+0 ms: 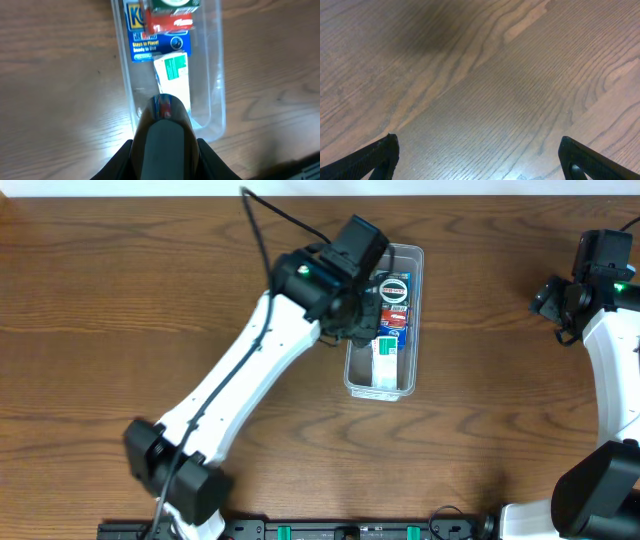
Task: Pack container
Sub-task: 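Close the left gripper on the bottle and lift it toward the container, then lower the dark bottle into the container beside the Panadol box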
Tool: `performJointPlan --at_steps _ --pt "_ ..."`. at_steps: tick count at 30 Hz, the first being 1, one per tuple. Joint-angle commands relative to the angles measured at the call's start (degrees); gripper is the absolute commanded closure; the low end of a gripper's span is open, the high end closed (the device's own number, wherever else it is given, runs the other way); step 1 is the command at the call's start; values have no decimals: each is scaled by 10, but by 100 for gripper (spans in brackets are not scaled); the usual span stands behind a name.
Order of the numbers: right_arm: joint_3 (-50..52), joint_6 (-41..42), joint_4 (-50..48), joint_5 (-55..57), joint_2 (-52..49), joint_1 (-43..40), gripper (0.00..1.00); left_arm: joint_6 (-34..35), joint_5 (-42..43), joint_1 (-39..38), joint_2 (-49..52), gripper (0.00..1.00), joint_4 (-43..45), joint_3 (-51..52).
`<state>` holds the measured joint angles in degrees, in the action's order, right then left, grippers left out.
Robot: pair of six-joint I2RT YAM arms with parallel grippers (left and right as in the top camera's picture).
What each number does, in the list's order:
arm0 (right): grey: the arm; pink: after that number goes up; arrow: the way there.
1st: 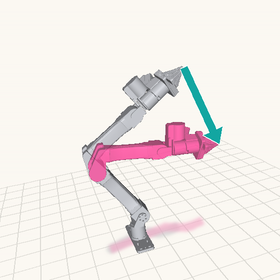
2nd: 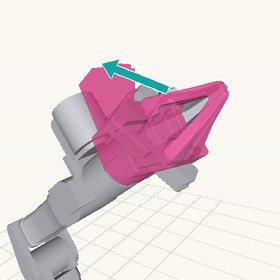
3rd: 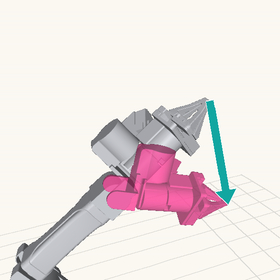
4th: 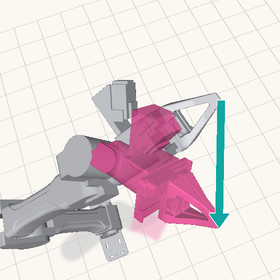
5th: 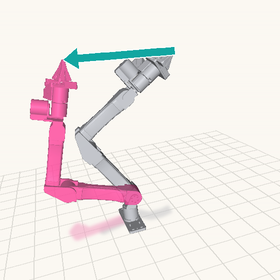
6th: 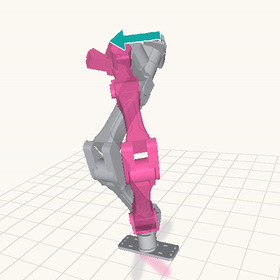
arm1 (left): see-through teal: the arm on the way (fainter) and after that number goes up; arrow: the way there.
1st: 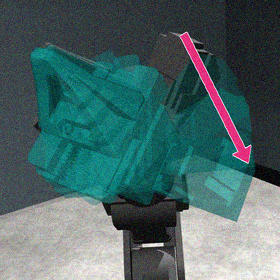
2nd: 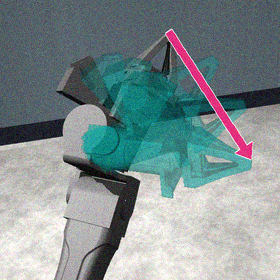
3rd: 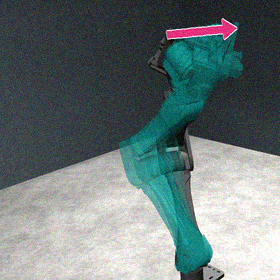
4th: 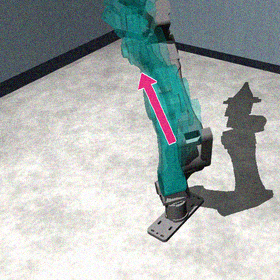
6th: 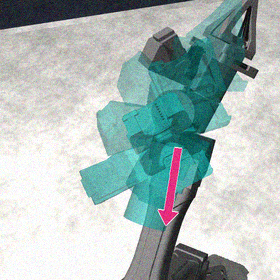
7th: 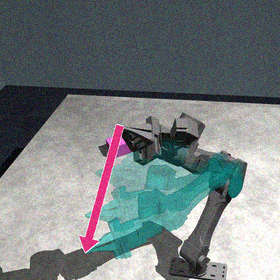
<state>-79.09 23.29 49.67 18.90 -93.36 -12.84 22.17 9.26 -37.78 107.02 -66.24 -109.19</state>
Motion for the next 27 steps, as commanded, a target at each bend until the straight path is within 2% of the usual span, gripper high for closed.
performJointPlan --at_steps 1,12,27 --pt "1 7 0 6 -3 -2 1 19 -1 -6 38 73 3 3" --pt "1 7 0 6 -3 -2 1 35 -11 -8 115 73 17 3" --pt "1 7 0 6 -3 -2 1 35 -12 -26 132 72 38 3"
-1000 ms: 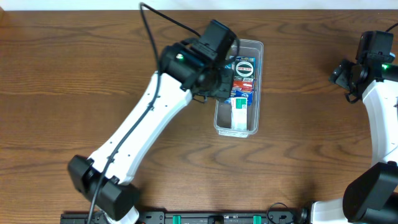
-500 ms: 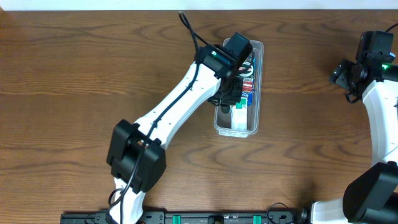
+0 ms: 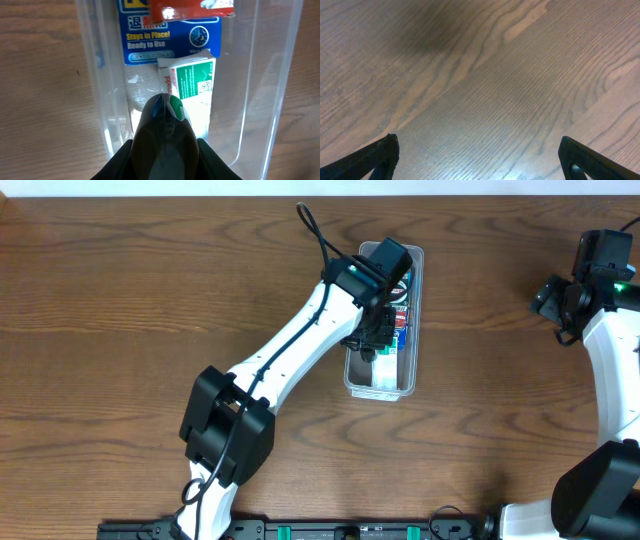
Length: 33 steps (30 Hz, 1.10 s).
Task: Pack container
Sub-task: 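Lower the dark bottle into the container beside the Panadol box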
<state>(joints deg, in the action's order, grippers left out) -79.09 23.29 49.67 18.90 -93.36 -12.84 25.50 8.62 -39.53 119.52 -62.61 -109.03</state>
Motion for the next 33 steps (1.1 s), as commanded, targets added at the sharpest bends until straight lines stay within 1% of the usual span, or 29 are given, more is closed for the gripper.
performJointPlan --at_steps 1,5,9,13,33 --pt "1 7 0 6 -3 -2 1 2 -7 -10 7 73 3 1" --pt "1 7 0 6 -3 -2 1 19 -47 -19 7 72 0 1" --pt "1 7 0 6 -3 -2 1 20 -56 -21 7 72 0 1" --pt "1 7 0 6 -3 -2 1 46 -95 -20 7 72 -7 2" --pt "1 7 0 6 -3 -2 1 53 -90 -21 38 72 -12 11"
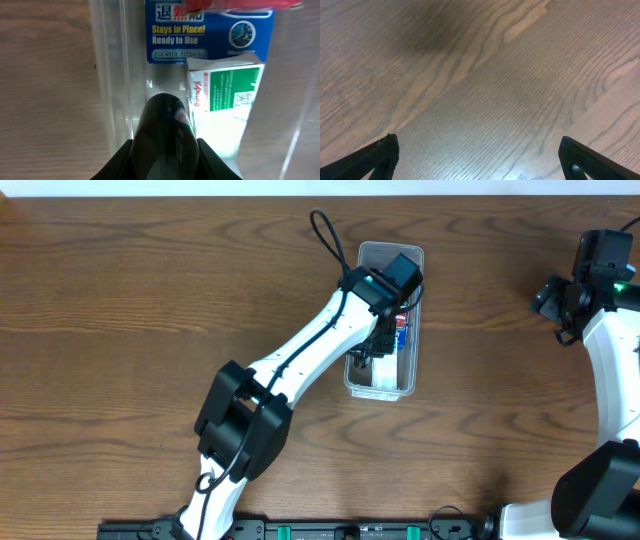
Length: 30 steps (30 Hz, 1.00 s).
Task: Pack container
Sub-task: 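Lower the dark bottle into the container beside the Panadol box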
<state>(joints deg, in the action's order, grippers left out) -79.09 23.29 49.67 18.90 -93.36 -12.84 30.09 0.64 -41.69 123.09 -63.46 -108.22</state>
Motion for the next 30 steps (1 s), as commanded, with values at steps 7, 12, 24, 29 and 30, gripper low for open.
performJointPlan --at_steps 7,12,24,29,30 --pt "1 7 0 6 -3 -2 1 7 4 1 13 72 8 5" --pt "1 7 0 6 -3 -2 1 7 4 1 13 72 17 13" --pt "1 7 0 6 -3 -2 1 6 23 -16 13 72 42 13" --pt "1 7 0 6 -3 -2 1 7 16 -20 13 72 44 13" --pt "1 7 0 6 -3 -2 1 7 9 -20 13 72 43 13"
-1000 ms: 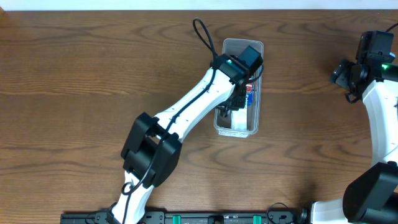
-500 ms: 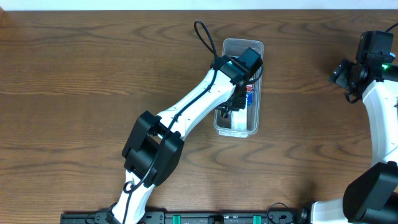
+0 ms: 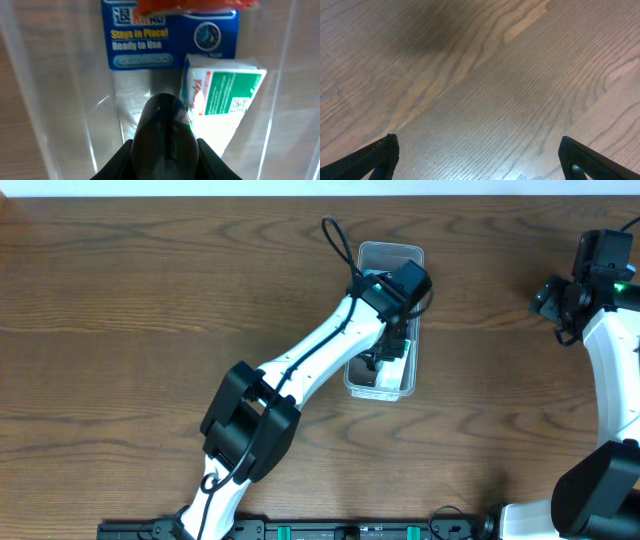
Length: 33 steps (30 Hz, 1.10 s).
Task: Pack container
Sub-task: 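Lower the dark bottle into the container beside the Panadol box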
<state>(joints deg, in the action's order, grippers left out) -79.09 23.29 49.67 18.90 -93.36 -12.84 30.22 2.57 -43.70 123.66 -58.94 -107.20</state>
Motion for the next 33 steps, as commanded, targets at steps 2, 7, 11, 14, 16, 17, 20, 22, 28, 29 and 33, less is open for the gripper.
performJointPlan --at_steps 2,7,11,14,16,17,20,22,28,29,33 --pt "1 7 0 6 -3 -2 1 5 -20 1 8 72 -7 3" --pt "1 7 0 6 -3 -2 1 5 -20 1 8 72 -10 3" --pt "1 7 0 6 -3 -2 1 5 -22 1 8 72 -9 3" --pt "1 7 0 6 -3 -2 1 5 -22 1 8 71 -10 3" --pt "1 7 0 6 -3 -2 1 5 -22 1 8 71 -9 5" --pt "1 7 0 6 -3 -2 1 5 -22 1 8 71 -7 7" --pt "1 7 0 6 -3 -2 1 5 -22 1 8 71 0 18" --pt "1 7 0 6 -3 -2 1 5 -22 1 8 71 10 30" --pt "1 7 0 6 -3 -2 1 5 -22 1 8 70 24 47" --pt "1 7 0 6 -3 -2 1 5 -22 1 8 68 24 47" --pt "1 7 0 6 -3 -2 1 5 -22 1 8 66 28 47"
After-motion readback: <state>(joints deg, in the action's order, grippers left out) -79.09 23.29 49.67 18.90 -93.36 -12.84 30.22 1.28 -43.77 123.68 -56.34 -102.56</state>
